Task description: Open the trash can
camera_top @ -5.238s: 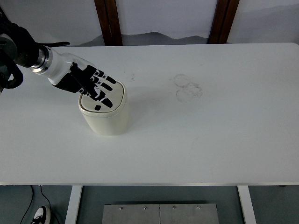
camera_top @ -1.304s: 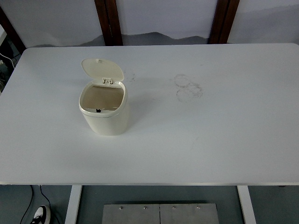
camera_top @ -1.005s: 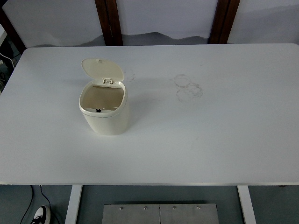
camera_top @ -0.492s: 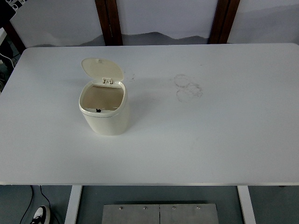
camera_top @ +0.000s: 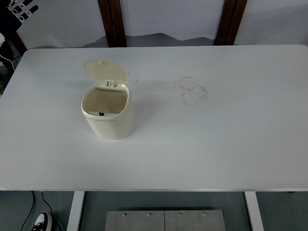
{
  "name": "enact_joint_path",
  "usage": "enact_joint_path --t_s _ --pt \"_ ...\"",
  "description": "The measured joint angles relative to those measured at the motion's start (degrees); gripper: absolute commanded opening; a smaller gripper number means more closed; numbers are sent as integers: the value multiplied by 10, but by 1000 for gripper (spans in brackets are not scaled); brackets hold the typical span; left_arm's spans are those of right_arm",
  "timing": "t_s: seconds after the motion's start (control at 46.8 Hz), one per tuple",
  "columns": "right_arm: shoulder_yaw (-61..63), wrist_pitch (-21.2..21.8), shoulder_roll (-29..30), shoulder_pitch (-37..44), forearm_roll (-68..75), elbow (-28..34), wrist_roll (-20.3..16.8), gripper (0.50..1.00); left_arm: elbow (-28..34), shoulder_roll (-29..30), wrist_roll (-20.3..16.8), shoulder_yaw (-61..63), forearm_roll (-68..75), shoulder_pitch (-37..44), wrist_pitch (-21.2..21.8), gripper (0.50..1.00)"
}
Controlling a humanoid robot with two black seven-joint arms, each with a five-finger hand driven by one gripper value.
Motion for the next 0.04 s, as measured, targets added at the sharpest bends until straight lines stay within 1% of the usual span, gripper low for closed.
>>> enact_joint_path --t_s 0.043 --pt "0 0 0 0 0 0 0 995 0 0 0 0 0 0 0 1000"
